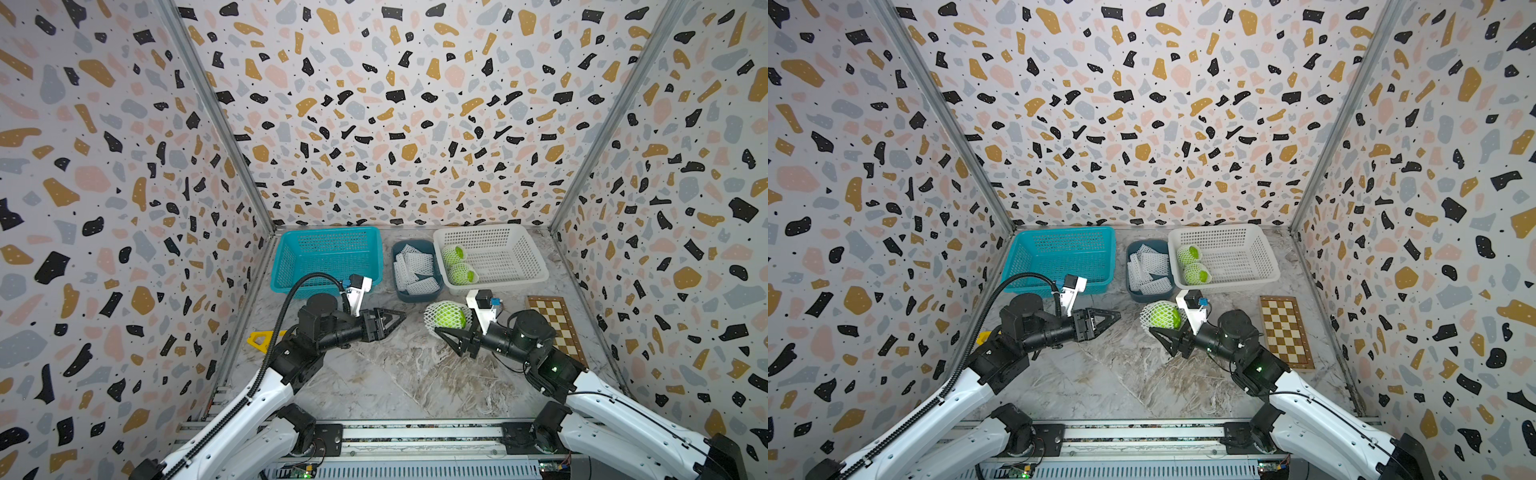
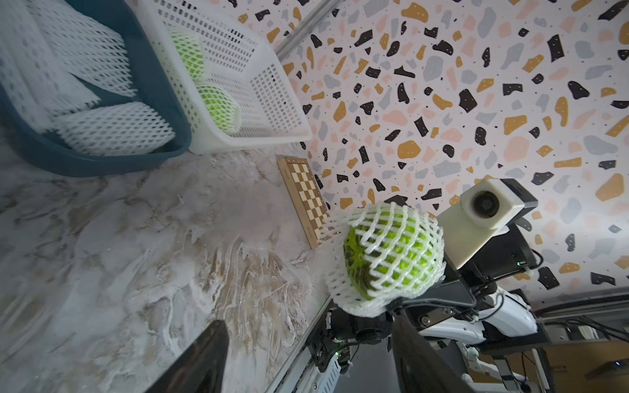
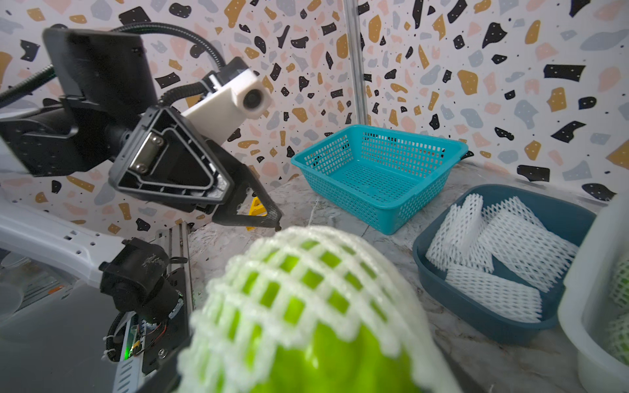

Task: Sleeve custard apples in foam nets
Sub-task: Adjust the foam net on the custard apple, then place the custard apple in the basket.

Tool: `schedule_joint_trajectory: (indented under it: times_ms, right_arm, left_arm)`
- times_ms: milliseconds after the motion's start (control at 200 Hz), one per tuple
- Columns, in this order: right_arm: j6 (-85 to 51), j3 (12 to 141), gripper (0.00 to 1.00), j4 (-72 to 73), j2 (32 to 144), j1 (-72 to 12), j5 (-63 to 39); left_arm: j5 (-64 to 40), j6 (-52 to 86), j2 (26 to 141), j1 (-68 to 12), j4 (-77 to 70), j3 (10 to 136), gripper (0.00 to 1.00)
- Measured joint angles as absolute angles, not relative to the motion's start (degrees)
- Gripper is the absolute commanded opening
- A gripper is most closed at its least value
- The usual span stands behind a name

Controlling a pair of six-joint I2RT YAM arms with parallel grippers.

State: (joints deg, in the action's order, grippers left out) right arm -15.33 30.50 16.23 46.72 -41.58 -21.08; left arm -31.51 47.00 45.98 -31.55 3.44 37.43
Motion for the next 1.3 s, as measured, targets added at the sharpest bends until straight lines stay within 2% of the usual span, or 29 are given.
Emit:
schedule_joint_trajectory:
  times_ms: [125, 275, 305, 365, 896, 1081, 1302]
  right_arm:
    - [-17.78, 33.21, 0.76, 15.05, 50.28, -36.82, -21.23]
    - [-20.80, 36.97, 0.76, 13.93, 55.94, -30.92, -20.27]
    - [-21.45, 38.00, 0.76, 13.80, 57.43, -29.69, -19.77]
    - [-23.03, 40.47, 0.76, 13.30, 60.73, -26.89, -19.14]
    - [-30.39, 61.14, 0.76, 14.11, 93.47, -6.98, -15.64]
    - [-31.97, 69.56, 0.76, 14.09, 104.86, -3.44, -16.86]
    - [-32.53, 78.15, 0.76, 12.75, 115.22, -3.07, -18.52]
  left_arm:
    - [-28.75, 46.02, 45.41, -31.55, 6.52, 37.36, 0.78]
    - [-26.24, 45.12, 44.99, -31.55, 9.26, 36.97, 0.89]
    - [-25.91, 44.97, 44.97, -31.55, 9.52, 36.91, 0.96]
    - [-25.34, 44.66, 44.95, -31.55, 9.61, 36.71, 0.99]
    - [-24.47, 44.99, 44.95, -31.53, 10.24, 34.85, 0.99]
    - [-24.45, 45.76, 44.99, -31.53, 10.24, 34.46, 0.99]
    - [-24.08, 46.28, 45.04, -31.53, 10.22, 34.33, 0.99]
